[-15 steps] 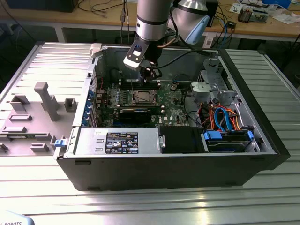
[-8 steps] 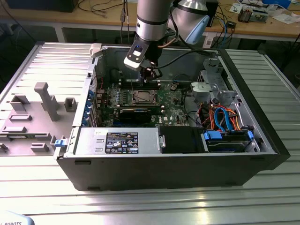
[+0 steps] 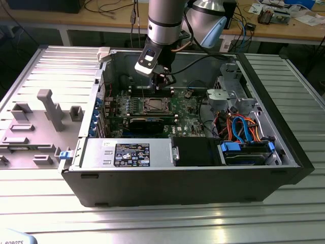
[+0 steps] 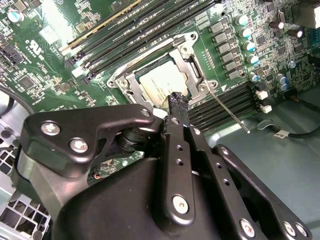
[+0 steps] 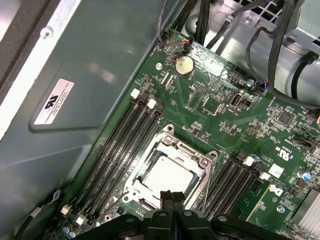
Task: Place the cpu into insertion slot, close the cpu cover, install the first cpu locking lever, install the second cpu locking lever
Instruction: 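Install the first cpu locking lever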
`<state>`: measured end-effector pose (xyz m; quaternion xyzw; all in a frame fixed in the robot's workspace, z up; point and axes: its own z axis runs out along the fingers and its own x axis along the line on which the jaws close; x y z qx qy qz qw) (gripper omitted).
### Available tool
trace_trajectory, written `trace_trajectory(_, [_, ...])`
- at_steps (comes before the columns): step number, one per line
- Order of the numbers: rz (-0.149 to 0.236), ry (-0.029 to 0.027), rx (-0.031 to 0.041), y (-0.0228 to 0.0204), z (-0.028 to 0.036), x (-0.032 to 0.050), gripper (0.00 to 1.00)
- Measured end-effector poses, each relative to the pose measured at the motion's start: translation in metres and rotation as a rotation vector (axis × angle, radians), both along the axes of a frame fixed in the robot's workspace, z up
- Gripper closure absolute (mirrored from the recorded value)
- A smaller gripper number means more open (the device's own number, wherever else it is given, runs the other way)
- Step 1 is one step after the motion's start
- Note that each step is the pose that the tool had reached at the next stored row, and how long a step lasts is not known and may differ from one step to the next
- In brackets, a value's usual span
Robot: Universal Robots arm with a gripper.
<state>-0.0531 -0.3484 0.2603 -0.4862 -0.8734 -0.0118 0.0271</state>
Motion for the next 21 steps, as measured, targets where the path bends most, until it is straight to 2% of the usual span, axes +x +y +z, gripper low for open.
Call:
trace_trajectory(19, [0.03, 0.0, 0.0013, -0.0009, 0.0, 0.0, 0.89])
trace_trajectory(21, [0.032, -0.0005, 0.0014, -0.001, 0.0, -0.0018, 0.89])
